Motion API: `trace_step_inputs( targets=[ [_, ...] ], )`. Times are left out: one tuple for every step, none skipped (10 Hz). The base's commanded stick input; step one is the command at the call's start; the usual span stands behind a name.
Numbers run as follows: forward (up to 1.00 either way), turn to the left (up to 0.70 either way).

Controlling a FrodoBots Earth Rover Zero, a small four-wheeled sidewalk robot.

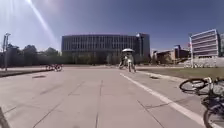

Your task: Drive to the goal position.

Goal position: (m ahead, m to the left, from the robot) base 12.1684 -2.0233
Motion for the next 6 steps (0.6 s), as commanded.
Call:
trace_step_inputs(
  targets=[
    [0.7,0.0],
    [0.7,0.0],
    [0.7,0.0],
    [0.7,0.0],
    [0.7,0.0],
    [0.7,0.0]
  ],
)
